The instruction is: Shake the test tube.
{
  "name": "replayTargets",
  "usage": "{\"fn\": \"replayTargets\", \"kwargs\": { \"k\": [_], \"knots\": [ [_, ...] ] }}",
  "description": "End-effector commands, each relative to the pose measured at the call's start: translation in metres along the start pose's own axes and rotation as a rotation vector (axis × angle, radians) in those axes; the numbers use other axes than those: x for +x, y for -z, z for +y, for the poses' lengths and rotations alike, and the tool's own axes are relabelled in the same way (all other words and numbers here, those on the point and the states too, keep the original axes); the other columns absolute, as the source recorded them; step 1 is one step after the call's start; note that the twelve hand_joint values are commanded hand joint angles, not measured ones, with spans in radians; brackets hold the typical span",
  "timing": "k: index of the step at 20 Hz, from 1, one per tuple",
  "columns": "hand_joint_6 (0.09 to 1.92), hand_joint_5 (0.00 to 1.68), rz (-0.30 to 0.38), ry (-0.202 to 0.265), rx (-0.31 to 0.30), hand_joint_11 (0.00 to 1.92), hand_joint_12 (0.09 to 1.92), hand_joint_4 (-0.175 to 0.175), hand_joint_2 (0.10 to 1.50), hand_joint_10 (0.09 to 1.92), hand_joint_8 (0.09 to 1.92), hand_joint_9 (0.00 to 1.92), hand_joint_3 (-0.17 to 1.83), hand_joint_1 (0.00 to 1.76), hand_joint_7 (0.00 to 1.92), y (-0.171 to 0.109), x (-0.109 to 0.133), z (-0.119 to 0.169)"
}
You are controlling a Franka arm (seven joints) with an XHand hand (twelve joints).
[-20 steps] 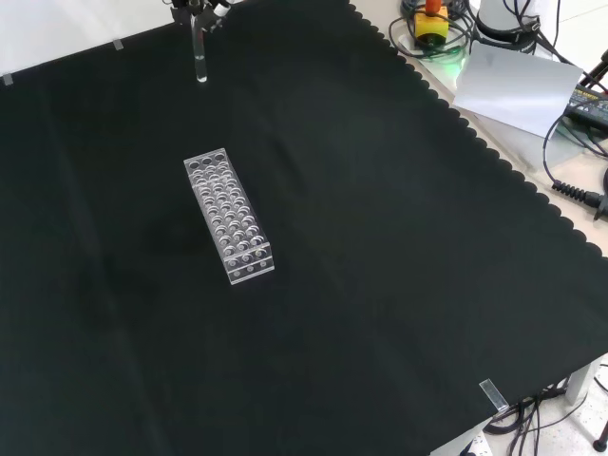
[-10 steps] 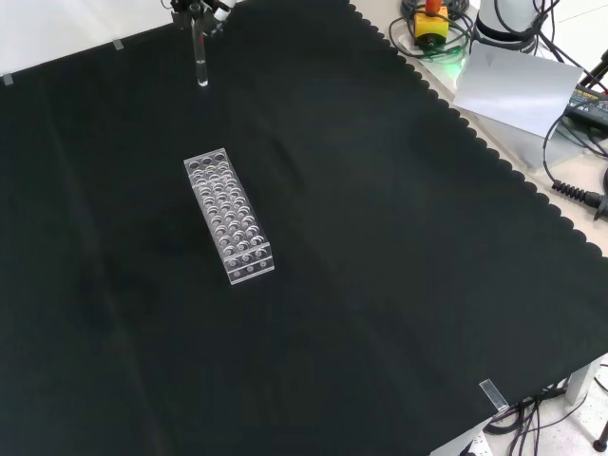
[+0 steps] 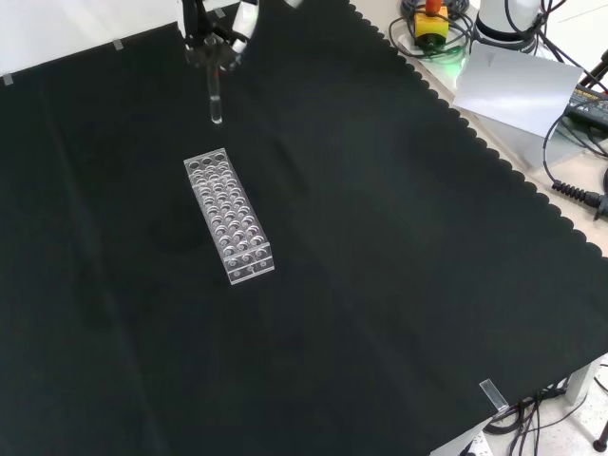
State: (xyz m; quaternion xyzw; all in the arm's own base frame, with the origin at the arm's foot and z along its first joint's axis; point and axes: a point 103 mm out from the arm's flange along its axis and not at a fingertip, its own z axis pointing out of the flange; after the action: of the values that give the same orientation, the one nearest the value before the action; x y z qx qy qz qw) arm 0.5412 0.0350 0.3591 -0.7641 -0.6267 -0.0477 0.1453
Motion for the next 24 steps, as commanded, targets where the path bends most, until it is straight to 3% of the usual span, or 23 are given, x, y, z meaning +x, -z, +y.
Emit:
{"fn": "replayTargets", "kwargs": {
  "k": [1,5,10,14,24],
  "knots": [
    [0.11,1.35,0.076,0.264,0.103,1.32,0.84,-0.175,0.82,0.6,0.69,1.62,0.33,1.32,1.35,-0.043,0.135,-0.025],
    [0.11,1.35,0.085,0.278,0.101,1.32,0.84,-0.175,0.82,0.6,0.69,1.62,0.33,1.32,1.35,-0.04,0.14,-0.026],
    [0.1,1.35,0.063,0.232,0.085,1.32,0.84,-0.175,0.82,0.6,0.69,1.62,0.33,1.32,1.35,-0.035,0.117,-0.019],
    [0.1,1.35,0.035,0.163,0.067,1.32,0.84,-0.175,0.82,0.6,0.69,1.62,0.33,1.32,1.35,-0.029,0.082,-0.01],
    [0.1,1.35,-0.073,-0.08,0.024,1.32,0.84,-0.175,0.82,0.6,0.69,1.62,0.33,1.32,1.35,-0.01,-0.038,0.004]
  ]
}}
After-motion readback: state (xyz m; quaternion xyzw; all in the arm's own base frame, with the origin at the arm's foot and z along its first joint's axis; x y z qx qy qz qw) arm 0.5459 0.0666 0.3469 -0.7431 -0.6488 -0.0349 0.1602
